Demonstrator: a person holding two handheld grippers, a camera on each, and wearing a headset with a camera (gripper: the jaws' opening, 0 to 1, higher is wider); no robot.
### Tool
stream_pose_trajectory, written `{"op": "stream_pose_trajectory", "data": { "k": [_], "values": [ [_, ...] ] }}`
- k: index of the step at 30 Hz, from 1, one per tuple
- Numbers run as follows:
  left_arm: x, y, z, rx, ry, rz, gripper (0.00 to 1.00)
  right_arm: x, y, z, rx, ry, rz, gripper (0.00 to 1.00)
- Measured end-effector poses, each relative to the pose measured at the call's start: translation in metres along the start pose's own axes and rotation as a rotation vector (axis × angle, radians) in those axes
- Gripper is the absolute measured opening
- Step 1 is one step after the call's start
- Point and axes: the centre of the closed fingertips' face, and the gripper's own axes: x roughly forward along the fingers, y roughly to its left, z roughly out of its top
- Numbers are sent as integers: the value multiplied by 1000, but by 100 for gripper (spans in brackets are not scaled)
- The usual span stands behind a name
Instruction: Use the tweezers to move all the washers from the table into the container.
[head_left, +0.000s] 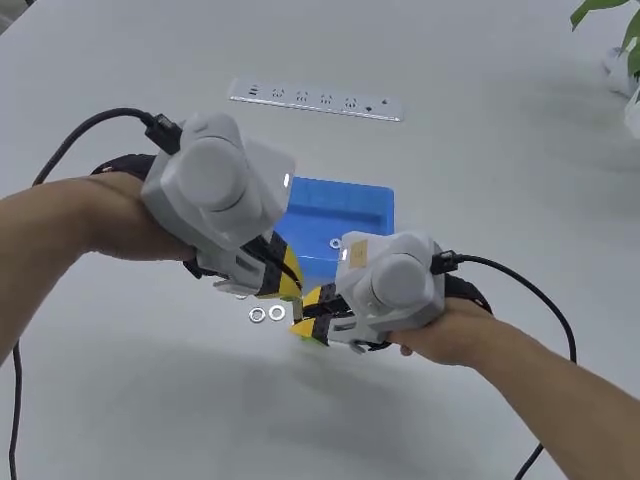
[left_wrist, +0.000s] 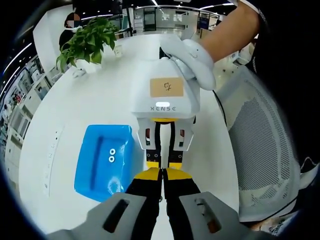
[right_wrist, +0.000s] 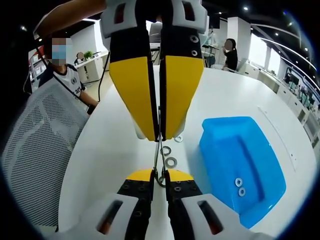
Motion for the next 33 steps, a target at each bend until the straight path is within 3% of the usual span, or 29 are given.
{"op": "stream_pose_trajectory", "data": {
  "k": [16,33],
  "values": [
    [0,0,0,3,2,-2,5,-1,1,-1,-4,11,-1,10],
    [-11,0,9,14,-1,11,5,-11,0,10,-26,10,-17,10]
  ]
}}
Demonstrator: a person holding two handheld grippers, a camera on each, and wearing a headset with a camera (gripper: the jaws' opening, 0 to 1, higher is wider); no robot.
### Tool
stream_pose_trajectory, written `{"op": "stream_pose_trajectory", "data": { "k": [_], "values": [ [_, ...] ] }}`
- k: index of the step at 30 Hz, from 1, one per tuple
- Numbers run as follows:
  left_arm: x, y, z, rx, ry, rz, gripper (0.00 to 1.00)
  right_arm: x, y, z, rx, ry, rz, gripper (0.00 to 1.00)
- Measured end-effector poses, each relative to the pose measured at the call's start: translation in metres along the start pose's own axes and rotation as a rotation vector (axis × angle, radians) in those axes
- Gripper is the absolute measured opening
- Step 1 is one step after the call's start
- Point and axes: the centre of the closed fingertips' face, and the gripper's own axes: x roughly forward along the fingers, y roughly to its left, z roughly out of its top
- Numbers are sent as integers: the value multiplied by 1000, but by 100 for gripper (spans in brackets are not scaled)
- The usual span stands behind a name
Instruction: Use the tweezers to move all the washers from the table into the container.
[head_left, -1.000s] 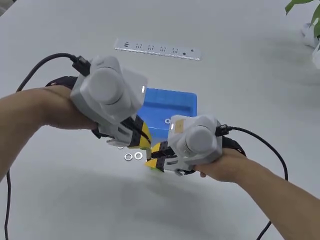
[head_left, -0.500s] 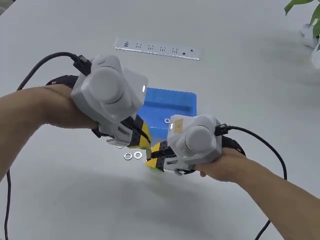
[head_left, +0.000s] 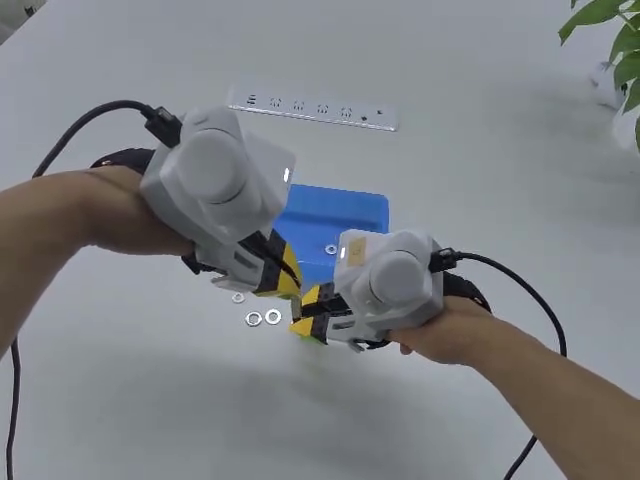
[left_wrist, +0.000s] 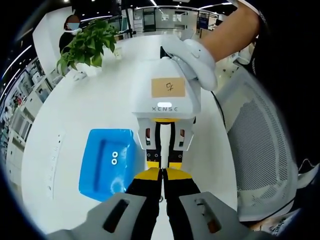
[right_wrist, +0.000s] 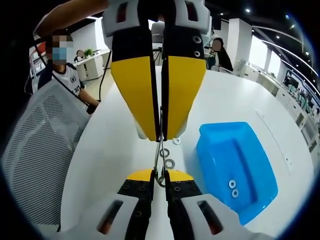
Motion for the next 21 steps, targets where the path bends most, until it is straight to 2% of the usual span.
{"op": "stream_pose_trajectory", "data": {
  "k": [9,21],
  "values": [
    [-10,2,8,11,-1,11,5,-9,-3,9,-19,-2,-12,10],
    [-24,11,19,39,2,31,5,-22,-17,22,-43,-11,-45,10]
  ]
}}
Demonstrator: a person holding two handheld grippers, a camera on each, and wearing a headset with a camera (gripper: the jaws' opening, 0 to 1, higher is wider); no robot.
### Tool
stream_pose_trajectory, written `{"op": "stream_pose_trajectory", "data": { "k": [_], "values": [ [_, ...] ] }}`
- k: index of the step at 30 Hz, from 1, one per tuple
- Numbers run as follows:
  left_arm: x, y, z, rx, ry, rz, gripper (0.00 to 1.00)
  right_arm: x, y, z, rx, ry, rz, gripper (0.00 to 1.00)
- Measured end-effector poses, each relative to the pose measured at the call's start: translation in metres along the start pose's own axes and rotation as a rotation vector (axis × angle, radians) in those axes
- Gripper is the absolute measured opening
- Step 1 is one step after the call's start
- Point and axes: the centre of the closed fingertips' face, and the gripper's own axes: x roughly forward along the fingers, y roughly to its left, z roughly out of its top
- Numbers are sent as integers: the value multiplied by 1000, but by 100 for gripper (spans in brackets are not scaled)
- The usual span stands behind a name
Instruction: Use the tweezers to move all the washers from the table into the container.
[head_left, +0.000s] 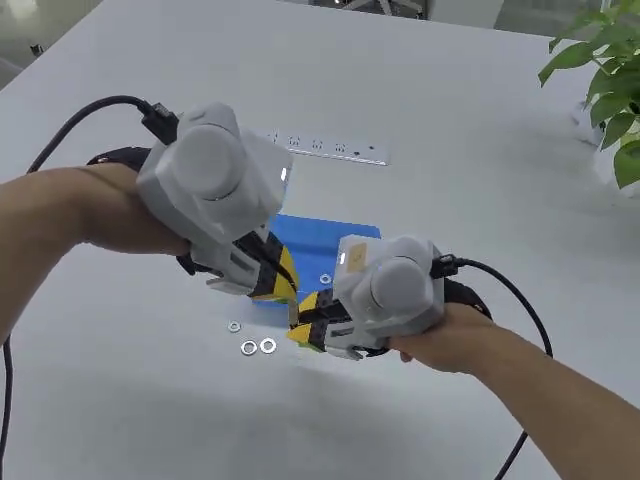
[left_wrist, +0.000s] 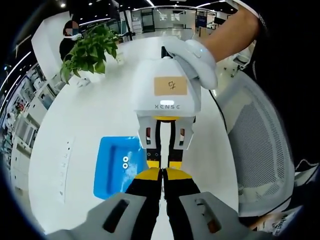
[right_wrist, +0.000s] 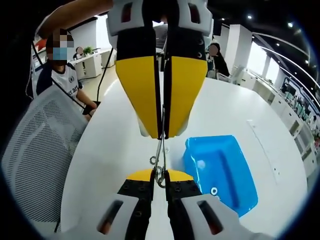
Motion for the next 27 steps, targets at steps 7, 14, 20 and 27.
{"op": "stream_pose_trajectory", "data": {
  "k": [7,14,20,27],
  "values": [
    [-7,7,5,16,2,12,5,-5,-8,5,-16,-1,-16,10],
    [-12,16,10,31,3,28,5,-10,-20,10,-26,-7,-33,10],
    [-15,28,12,40,3,38,5,-13,-33,13,-33,-12,-47,10],
    [-16,40,13,49,0,47,5,-15,-46,14,-36,-16,-62,10]
  ]
}}
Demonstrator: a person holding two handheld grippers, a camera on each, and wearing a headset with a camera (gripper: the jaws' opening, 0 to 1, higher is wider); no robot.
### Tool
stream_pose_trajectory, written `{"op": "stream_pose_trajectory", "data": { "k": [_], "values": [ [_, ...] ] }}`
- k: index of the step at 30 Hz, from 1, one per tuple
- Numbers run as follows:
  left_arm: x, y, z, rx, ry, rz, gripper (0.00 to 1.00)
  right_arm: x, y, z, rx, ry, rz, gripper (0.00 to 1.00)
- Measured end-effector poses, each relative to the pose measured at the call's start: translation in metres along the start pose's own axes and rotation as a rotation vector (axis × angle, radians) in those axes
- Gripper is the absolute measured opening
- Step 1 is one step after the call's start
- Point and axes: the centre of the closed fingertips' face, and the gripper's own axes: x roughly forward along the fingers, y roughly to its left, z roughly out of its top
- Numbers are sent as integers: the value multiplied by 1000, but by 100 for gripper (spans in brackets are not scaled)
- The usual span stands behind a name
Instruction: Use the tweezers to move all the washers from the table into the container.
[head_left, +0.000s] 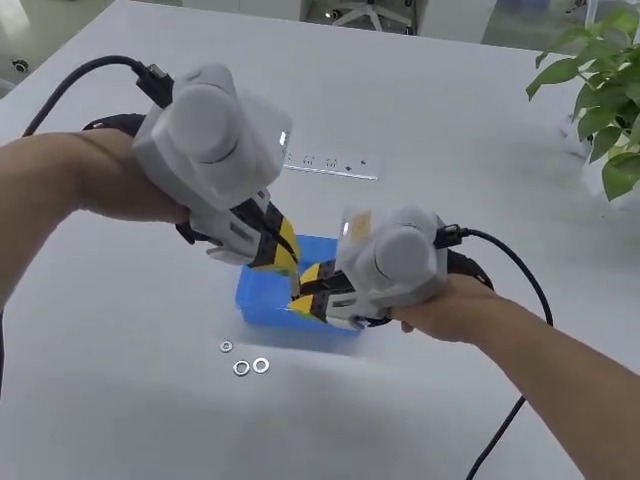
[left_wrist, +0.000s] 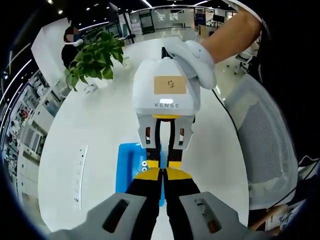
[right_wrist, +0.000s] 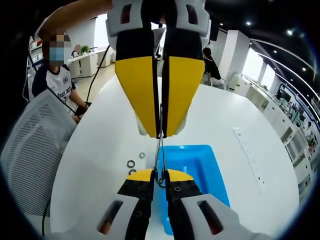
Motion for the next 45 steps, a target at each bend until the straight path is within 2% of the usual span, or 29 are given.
{"op": "stream_pose_trajectory", "data": {
  "k": [12,29,45],
  "values": [
    [6,15,-6,1,0,-1,5,7,-15,-5,9,-2,-2,10],
    [30,37,-23,-9,8,-17,5,27,-36,-28,46,2,19,10],
    [51,49,-39,-26,17,-33,5,42,-42,-45,81,17,47,11]
  ]
}}
